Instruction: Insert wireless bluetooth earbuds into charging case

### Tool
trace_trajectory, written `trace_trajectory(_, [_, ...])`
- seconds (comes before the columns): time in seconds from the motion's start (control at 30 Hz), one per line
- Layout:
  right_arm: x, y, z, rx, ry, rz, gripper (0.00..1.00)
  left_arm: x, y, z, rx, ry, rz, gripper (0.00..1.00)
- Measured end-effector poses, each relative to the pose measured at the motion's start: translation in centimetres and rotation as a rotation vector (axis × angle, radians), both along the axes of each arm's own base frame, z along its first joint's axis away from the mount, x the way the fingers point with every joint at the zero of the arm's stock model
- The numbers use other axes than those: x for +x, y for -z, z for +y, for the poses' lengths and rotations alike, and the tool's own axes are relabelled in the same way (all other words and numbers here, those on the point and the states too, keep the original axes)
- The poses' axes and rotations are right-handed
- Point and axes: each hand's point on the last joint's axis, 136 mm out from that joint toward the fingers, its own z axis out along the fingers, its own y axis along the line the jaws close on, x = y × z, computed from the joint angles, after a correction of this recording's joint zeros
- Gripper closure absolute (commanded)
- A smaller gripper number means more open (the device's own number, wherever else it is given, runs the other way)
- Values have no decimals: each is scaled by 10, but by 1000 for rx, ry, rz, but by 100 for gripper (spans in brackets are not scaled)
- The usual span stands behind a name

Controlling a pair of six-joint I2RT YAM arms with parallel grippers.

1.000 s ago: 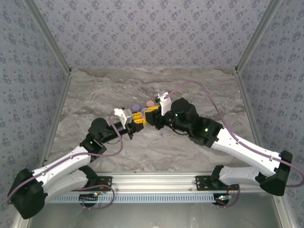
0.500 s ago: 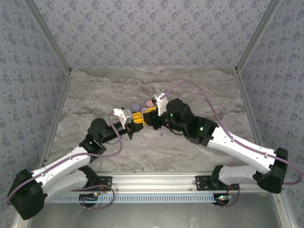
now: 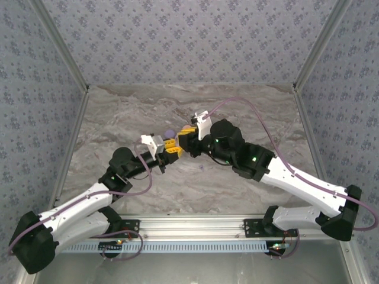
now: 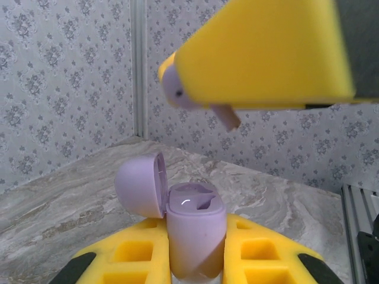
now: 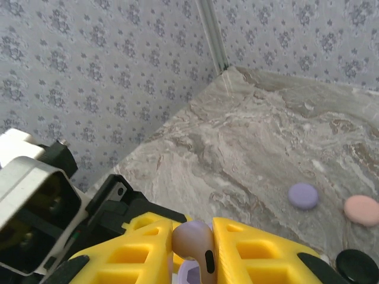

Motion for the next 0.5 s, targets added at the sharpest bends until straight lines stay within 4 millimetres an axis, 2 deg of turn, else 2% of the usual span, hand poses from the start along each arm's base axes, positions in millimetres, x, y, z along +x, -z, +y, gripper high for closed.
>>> trace_trajectory(0.23, [4, -11, 2, 44, 10, -40, 75, 2, 0, 1, -9, -11, 15, 100])
trace_trajectory(0.5, [8, -3, 9, 44, 13, -44, 75, 3, -5, 0, -36, -8, 34, 100])
